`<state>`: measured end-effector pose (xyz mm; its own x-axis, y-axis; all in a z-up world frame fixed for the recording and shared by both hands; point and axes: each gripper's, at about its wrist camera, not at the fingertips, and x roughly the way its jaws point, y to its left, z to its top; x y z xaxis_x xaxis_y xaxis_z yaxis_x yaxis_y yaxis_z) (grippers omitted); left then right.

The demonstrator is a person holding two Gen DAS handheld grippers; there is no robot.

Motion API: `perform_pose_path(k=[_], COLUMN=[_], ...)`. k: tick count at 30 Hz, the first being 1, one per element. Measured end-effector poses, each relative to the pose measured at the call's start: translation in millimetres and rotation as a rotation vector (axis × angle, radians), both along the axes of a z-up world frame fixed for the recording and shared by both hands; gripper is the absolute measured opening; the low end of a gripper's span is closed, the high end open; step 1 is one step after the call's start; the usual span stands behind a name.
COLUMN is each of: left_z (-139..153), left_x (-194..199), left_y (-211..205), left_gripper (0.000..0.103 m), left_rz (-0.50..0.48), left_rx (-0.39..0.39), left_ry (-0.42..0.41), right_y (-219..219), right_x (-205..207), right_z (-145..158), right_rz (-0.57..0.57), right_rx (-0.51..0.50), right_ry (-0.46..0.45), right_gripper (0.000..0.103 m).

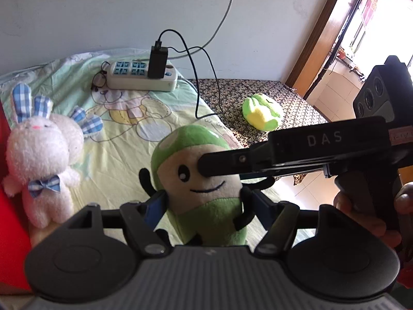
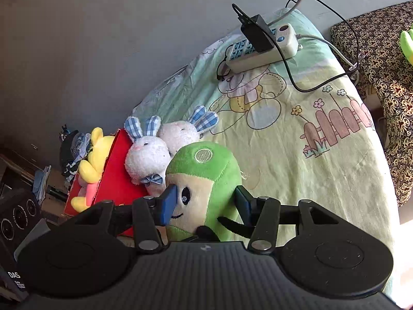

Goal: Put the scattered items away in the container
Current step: 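Lift the bean plush with the right gripper and carry it over the box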

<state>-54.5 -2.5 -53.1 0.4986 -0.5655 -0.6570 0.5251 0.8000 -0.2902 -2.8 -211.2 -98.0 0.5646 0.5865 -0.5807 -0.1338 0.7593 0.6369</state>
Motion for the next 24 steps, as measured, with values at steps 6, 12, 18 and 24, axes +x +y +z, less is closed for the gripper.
perform_pose_path(k=[6,12,18,24], left_z=[37,83,118,129], left_x=[-16,-22,-20,-7], left_y=[34,84,149,220], left_gripper=[0.069,0.069,0.069,0.069], left_rz=[0.06,0.114,0.145,0.168], left_rx=[-0.041,-0.085,-0.08,-0.026], left_ry=[-0.091,-0.211,-0.31,-0.34], right_y=[28,71,139,214], right_x=[-6,5,21,42], right_z=[37,78,108,111], right_rz=[0.032,0.075,0.118,0.154], right_rx=[0.021,0.072,0.067,0.061], right_ry=[-0.126,-0.224,-0.306,-0.316], right_gripper=[0.052,0.052,0.052,0.052])
